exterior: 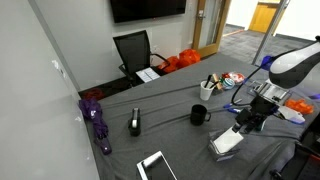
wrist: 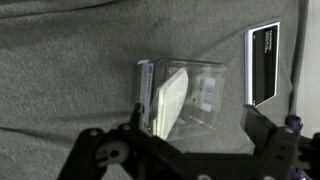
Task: Remove the white object from the clear case on the left and put it on the table
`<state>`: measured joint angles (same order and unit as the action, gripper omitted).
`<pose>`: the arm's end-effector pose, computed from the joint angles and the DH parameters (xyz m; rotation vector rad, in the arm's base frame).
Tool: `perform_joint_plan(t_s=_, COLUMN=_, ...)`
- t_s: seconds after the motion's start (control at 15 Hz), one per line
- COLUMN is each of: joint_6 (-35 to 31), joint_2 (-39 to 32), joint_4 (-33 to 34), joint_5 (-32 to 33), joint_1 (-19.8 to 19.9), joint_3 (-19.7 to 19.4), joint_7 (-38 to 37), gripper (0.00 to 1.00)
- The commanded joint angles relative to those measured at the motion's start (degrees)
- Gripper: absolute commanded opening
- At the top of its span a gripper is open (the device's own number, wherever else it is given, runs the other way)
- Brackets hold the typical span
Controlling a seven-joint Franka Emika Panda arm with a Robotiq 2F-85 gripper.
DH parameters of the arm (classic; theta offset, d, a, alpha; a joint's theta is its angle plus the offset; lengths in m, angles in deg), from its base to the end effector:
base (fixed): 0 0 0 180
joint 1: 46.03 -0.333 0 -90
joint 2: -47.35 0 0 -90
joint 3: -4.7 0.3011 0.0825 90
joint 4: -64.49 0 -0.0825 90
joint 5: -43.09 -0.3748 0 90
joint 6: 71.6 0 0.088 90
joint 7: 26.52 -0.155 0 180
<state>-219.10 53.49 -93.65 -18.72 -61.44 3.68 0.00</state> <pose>0.3645 0.1021 0.1898 -2.5930 0.3142 0.0176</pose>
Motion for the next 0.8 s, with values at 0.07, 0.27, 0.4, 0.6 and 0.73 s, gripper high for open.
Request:
perform_joint_plan(t_s=0.07, joint_6=-1.2, joint_2=-5.4, joint_4=2.8, joint_5=-3.0, joint_1=3.2, joint_3=3.4, joint_7=2.8, gripper=1.00)
perform_joint_plan(t_s=0.27, joint_6=-1.8, joint_2=-7.6, joint_4=4.1, joint_5=-3.1, joint_1=4.2, joint_3=4.3, joint_7=2.4, gripper=1.00)
perform_joint_plan(t_s=0.4, joint_6=-2.2, joint_2=-8.8, joint_4=4.9, joint_5=-3.2, joint_1=4.7, joint_3=4.8, joint_7=2.6, gripper=0.74)
perform_joint_plan(t_s=0.6, joint_6=-2.6, joint_2=-10.2, joint_4=6.0, joint_5=-3.7, joint_1=2.9, joint_3=3.2, joint_7=2.6, gripper=0.53)
perform_joint_plan(t_s=0.73, joint_6=-2.7, joint_2=-11.0, joint_4=6.6, joint_5=-3.9, joint_1=3.0, joint_3=3.2, joint_7=2.6, gripper=0.38)
